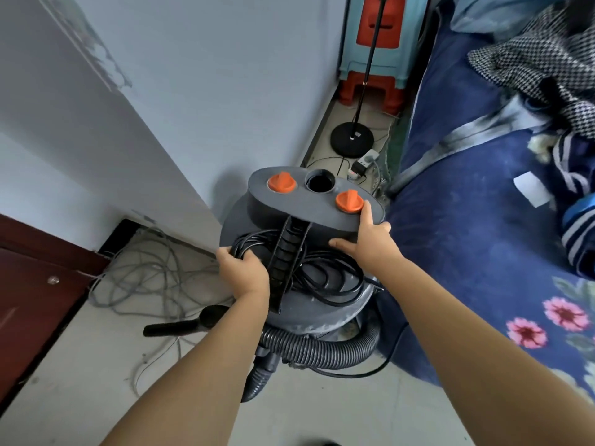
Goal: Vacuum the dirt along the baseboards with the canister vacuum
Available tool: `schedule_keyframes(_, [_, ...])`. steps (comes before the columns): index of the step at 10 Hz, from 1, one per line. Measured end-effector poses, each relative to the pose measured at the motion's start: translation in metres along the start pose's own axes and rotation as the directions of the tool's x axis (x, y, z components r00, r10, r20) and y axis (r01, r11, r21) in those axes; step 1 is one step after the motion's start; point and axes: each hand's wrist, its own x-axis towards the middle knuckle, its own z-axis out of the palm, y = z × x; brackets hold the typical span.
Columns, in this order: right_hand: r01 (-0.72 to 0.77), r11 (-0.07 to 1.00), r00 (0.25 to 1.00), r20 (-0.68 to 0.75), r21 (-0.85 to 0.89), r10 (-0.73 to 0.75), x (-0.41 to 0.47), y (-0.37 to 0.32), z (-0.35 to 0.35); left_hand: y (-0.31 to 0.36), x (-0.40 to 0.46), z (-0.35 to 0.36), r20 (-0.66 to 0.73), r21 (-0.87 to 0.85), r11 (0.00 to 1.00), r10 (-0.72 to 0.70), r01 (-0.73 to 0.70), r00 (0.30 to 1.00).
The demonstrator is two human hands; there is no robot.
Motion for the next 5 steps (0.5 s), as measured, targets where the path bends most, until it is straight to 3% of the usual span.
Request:
schedule_keyframes(2, [-0.003, 1.000, 0.999, -0.043, -0.018, 0.002, -0.023, 0.006, 0.029, -0.019, 0.005, -0.021, 0.060, 0.295, 0.954, 0.040, -0.056, 0.997])
schedule_keyframes(3, [0.001, 1.000, 0.999, -0.050, -0.015, -0.001, -0.025, 0.005, 0.028, -0.014, 0.012, -0.029, 0.145, 0.578, 0.791, 0.142, -0.200, 0.979])
schedule_keyframes(4, [-0.020, 1.000, 0.999, -0.037, -0.021, 0.019, -0.028, 0.005, 0.026, -0.010, 0.019, -0.040, 0.331, 0.676, 0.642, 0.174, -0.362, 0.928])
schedule_keyframes(5, [-0.081, 0.994, 0.997, -0.008, -0.076, 0.081, -0.037, 0.001, 0.023, 0.000, 0.026, -0.054, 0.487, 0.632, 0.617, 0.155, -0.469, 0.860])
